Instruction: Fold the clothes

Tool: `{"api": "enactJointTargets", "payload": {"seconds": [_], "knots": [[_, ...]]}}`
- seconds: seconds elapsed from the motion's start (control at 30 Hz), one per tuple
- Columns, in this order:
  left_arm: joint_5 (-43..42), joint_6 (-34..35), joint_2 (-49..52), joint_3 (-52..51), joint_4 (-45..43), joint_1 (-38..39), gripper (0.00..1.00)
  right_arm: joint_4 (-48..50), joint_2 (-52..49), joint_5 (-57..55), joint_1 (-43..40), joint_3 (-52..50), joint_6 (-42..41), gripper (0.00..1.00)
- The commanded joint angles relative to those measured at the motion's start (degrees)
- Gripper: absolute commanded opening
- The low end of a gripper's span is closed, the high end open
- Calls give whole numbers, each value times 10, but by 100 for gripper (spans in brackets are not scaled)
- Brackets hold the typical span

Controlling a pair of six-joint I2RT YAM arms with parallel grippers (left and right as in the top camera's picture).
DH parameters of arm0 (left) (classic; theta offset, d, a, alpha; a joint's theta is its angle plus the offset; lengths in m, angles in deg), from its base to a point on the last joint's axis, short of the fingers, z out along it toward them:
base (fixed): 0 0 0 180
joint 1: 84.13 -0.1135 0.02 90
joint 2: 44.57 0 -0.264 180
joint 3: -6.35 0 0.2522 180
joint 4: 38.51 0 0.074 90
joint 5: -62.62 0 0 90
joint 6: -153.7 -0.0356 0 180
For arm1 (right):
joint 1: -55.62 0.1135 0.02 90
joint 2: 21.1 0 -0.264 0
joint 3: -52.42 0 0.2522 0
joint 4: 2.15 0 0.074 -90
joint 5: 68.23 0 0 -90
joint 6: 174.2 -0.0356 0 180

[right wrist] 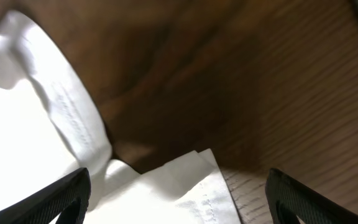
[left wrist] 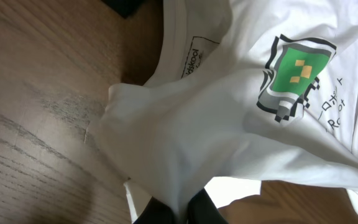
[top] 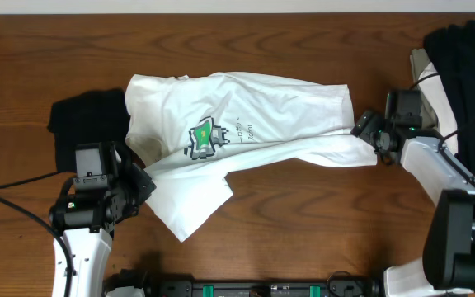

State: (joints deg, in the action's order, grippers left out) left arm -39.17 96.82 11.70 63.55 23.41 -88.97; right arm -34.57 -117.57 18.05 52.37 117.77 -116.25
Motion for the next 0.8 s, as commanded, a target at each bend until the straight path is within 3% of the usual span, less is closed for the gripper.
{"api": "enactJointTargets", "payload": {"seconds": [0.0,0.1,0.27,0.37,0.47,0.63,0.77], "knots": [[9,-6,3,7,0,-4,6,5,-23,10,-5,8,-17,88],[9,-6,3,7,0,-4,6,18,-40,10,-4,8,-17,84],[10,-6,3,7,0,-4,6,26,-50,11,-5,8,-17,66],[10,-6,3,7,0,-4,6,36,-50,12,-5,8,-18,65],[10,-6,3,7,0,-4,6,46,-50,12,-5,8,-18,57],[10,-6,3,7,0,-4,6,50,-50,12,-5,8,-18,34],[10,-6,3,7,-1,-4,6,49,-50,12,-5,8,-18,9]]}}
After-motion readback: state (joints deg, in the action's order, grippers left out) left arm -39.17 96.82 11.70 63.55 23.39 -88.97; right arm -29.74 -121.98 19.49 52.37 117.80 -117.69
